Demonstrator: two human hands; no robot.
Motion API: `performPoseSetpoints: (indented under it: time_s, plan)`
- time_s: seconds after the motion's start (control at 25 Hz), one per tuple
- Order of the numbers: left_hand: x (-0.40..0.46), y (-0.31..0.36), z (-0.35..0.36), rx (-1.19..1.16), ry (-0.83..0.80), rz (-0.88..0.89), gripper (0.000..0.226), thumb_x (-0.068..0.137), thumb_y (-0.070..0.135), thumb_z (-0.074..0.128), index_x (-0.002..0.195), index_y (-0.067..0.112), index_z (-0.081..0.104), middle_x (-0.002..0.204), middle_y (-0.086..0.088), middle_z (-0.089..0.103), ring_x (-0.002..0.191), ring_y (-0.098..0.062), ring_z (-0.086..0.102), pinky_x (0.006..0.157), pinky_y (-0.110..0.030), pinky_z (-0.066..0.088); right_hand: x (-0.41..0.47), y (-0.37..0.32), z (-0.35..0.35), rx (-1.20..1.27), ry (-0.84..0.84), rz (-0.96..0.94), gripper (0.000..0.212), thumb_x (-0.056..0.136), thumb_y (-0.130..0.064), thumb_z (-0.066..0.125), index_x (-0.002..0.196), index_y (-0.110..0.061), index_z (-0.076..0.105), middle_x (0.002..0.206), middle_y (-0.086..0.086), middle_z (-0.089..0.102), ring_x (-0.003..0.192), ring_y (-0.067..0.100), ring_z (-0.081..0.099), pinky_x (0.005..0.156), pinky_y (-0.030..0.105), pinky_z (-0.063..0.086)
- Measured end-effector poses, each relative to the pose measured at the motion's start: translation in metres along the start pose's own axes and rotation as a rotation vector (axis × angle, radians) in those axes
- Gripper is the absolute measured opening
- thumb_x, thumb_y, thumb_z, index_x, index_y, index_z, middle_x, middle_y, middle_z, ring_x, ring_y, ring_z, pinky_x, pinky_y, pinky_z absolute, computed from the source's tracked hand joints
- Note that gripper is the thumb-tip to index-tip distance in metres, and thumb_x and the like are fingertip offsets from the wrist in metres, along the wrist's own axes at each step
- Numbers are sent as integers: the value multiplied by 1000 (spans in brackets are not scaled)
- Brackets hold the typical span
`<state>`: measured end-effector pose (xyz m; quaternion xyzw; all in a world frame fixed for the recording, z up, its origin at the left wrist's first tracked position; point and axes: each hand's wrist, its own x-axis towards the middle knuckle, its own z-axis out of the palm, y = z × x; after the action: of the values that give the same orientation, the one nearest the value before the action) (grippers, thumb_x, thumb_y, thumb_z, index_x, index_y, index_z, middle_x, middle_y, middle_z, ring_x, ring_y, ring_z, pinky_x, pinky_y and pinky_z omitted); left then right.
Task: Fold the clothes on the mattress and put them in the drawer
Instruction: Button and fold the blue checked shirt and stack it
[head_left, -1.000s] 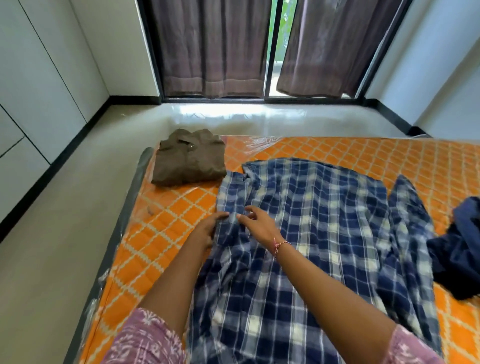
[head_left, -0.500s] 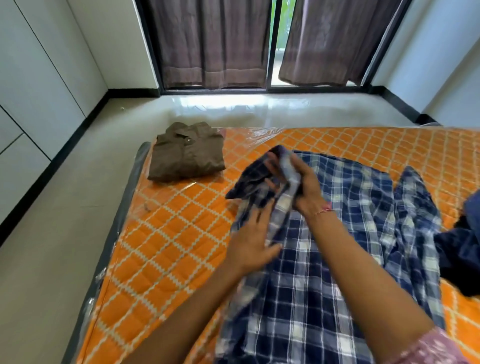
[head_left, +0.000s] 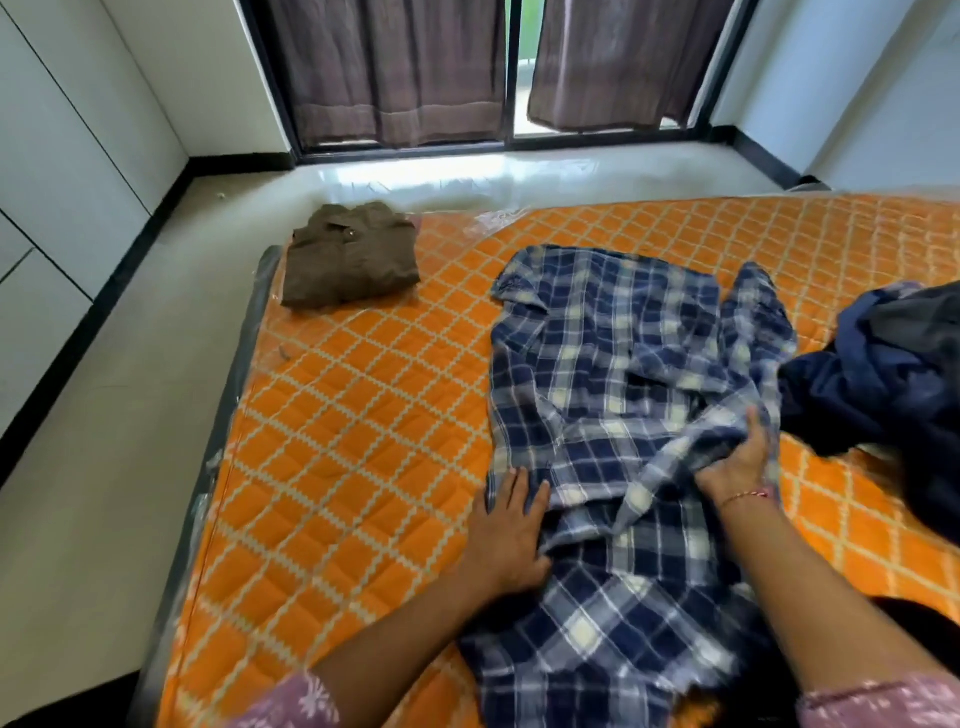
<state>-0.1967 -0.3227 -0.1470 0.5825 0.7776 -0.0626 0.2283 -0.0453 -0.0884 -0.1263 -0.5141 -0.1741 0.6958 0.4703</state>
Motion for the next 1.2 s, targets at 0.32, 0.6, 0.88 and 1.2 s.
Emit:
performPoseSetpoints:
  time_s: [0.32, 0.6, 0.88, 1.2]
  plan:
    - [-51, 11, 11, 82, 51, -178, 83, 96, 4, 46, 151, 20, -14, 156, -17, -22, 142, -39, 11, 92, -43, 43, -82, 69, 20, -538, 152, 111, 36, 95, -16, 52, 125, 3, 48, 115, 13, 57, 100, 31, 59, 78, 30, 48]
    - [-96, 16, 24, 198, 227, 25, 66, 88, -3, 58, 147, 11, 30, 142, -20, 28, 111, -36, 47, 65, -33, 40, -43, 40, -51, -134, 86, 72, 25, 79, -23, 63, 103, -14, 65, 103, 10, 65, 95, 31, 62, 71, 37, 57]
    - [-107, 21, 27, 258, -100, 98, 43, 97, 0, 40, 139, 1, 31, 104, -17, 56, 95, -35, 57, 65, -35, 35, -91, 44, -76, -1169, 280, -420, 57, 87, 3, 54, 138, -11, 32, 134, 22, 43, 113, 39, 49, 86, 46, 43]
    - [-40, 6, -26, -256, -588, -141, 27, 94, 31, 57, 99, 5, 62, 86, -11, 63, 74, -22, 62, 62, -30, 50, -85, 60, 4, -1894, -211, -778, 46, 93, -22, 55, 136, -13, 42, 150, 16, 28, 140, 31, 22, 113, 57, 18]
